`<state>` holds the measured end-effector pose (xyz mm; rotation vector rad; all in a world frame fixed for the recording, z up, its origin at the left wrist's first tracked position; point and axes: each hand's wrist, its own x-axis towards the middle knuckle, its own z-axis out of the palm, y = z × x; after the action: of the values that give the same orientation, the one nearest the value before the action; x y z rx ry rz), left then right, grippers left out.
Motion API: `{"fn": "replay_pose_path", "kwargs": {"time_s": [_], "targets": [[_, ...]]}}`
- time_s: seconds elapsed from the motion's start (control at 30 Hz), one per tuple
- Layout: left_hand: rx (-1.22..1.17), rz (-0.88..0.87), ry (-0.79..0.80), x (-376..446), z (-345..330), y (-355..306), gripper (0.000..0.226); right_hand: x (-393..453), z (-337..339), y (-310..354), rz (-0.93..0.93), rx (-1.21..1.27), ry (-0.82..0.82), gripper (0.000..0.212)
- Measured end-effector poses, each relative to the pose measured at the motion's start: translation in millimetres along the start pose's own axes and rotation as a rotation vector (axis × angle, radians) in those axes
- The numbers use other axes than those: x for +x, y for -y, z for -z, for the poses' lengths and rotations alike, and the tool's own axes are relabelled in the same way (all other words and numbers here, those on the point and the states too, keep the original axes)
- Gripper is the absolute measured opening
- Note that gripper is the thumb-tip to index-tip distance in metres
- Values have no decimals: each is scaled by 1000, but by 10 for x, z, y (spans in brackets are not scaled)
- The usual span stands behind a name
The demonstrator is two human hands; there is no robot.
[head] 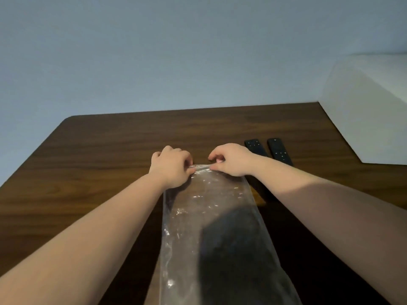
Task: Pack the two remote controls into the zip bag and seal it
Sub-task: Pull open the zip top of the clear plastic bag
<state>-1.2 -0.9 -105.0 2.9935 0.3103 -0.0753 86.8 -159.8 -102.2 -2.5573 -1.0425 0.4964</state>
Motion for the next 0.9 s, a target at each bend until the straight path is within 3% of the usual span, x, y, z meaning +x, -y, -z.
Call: {"fn": "replay_pose_path", "kwargs": {"time_s": [0.1, 0.23, 0.43, 0.6, 0.77, 0.9], "targets": [[-42, -8, -114, -79, -57, -31, 14, -103, -10, 46, 40, 57, 11, 21], [-51, -14, -262, -319, -106, -146, 15, -431, -34, 128, 25, 162, 39, 20], [-360, 42, -393, -861, -142, -495, 27, -1029, -164, 235, -49, 454, -67, 15], [-808, 158, -392, -1162, -169, -771, 28, -1393, -275, 350, -116, 715, -198, 11], [-1092, 212, -290, -1290, -60, -875, 27, -1509, -288, 444, -67, 690, -279, 18], [-1081, 158, -310, -1270, -55, -870, 21, -1510, -297, 405, -69, 756, -230, 11]]}}
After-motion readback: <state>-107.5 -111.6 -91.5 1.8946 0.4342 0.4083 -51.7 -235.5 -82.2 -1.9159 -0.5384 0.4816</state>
